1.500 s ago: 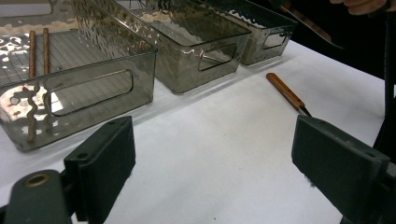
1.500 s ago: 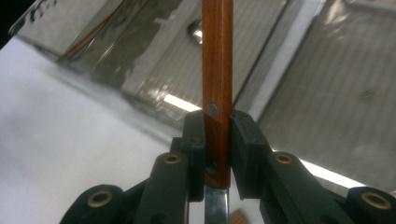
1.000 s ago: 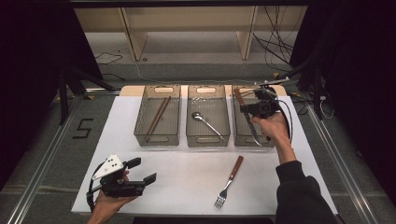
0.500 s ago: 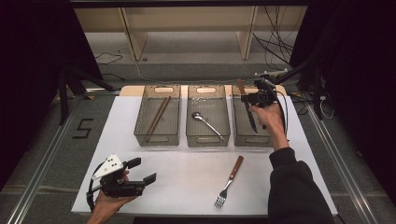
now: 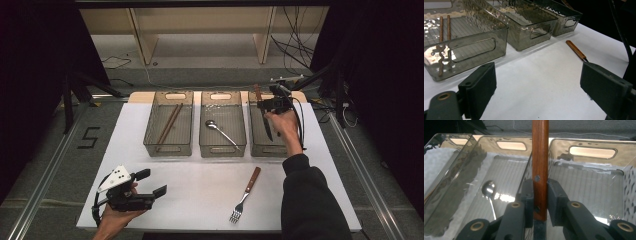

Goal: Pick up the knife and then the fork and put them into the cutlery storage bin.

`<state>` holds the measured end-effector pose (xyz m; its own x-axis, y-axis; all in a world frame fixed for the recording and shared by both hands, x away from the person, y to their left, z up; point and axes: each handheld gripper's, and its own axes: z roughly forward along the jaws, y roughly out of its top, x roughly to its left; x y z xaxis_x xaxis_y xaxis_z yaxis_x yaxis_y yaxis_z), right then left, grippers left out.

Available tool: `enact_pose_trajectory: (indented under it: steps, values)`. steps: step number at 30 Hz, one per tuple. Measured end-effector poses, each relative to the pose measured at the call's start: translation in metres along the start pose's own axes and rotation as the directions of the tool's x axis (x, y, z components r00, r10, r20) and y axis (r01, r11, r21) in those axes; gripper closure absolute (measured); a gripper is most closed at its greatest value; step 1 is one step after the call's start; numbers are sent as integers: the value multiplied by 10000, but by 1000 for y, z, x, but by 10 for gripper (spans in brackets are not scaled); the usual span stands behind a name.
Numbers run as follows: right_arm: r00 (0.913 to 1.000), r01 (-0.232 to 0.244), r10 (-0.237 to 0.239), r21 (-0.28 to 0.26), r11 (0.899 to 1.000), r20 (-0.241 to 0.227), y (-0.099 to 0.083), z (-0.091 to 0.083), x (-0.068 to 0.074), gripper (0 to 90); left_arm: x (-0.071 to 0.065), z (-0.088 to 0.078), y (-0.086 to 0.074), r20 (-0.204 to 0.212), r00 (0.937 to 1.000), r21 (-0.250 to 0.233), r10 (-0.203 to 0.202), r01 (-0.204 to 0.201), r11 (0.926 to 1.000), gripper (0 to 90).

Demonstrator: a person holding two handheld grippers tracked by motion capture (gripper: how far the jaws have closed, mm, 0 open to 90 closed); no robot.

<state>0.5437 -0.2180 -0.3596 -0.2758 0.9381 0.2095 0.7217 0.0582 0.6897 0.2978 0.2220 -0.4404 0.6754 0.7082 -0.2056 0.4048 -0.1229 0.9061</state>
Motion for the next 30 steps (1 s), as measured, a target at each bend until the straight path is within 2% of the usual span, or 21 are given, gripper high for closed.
enact_pose_trajectory:
  steps: [7,17,24,28,30]
  values:
    - [9999,-8,10,-115,9999,109,-1,7,-1,773,0,0,0,-13,10000,10,25,-25,10000,132]
    - [9996,-144,144,-16,9999,239,-6,17,-2,772,-1,0,0,-4,10000,-9,27,-27,10000,133]
    - [9977,-482,472,193,9987,477,-15,23,-9,756,-1,0,0,-5,10000,32,73,-73,10000,133]
    - [9975,-606,596,270,9978,379,-17,22,-11,579,-1,0,0,-14,10000,34,87,-87,10000,132]
    - [9984,-463,453,273,9986,348,-17,20,-9,530,-1,0,0,-18,10000,38,84,-84,10000,132]
